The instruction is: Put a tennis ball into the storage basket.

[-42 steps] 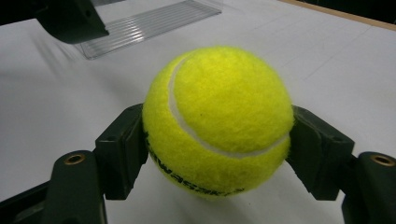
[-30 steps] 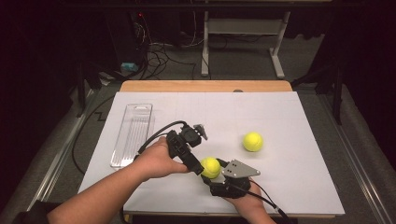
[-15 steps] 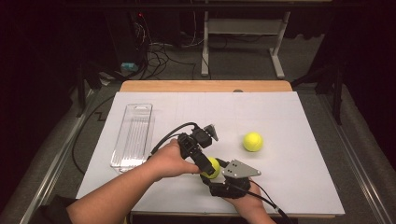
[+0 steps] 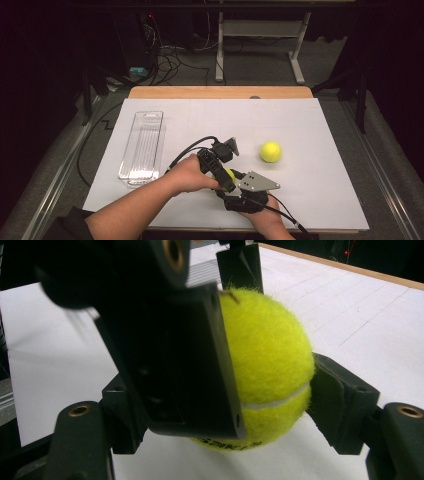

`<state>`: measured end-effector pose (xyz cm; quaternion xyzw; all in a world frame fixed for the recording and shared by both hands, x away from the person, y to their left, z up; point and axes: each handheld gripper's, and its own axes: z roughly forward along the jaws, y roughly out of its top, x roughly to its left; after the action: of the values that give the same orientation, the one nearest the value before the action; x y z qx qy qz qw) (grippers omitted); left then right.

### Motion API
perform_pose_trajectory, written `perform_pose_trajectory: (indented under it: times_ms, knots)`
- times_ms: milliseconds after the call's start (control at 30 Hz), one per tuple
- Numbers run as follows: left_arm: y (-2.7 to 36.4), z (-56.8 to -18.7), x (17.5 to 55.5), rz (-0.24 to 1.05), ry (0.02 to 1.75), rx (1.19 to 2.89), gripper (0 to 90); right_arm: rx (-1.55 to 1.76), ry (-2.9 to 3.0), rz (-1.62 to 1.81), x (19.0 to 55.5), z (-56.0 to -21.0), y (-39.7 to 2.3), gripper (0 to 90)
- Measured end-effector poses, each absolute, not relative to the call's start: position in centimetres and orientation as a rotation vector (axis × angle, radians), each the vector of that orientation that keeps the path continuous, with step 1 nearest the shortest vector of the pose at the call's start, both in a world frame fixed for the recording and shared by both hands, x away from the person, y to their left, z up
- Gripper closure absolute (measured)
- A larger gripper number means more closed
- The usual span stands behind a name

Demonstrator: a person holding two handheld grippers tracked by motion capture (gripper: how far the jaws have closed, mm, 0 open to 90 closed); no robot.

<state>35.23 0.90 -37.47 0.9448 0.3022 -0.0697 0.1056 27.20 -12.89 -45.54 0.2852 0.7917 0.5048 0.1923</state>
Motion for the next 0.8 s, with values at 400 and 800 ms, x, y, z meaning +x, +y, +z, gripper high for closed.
perform_pose_trajectory:
  times_ms: [400, 800]
  knots:
    - [0.95, -37.45, 35.20, -0.257, 0.875, 2.756, 24.8, 0.810, 2.211, 1.399, 27.33, -45.58, -12.97, 27.6]
    - [0.71, -37.26, 35.08, -0.224, 0.878, 2.761, 26.3, 0.808, 2.203, 1.420, 27.51, -45.68, -13.12, 25.8]
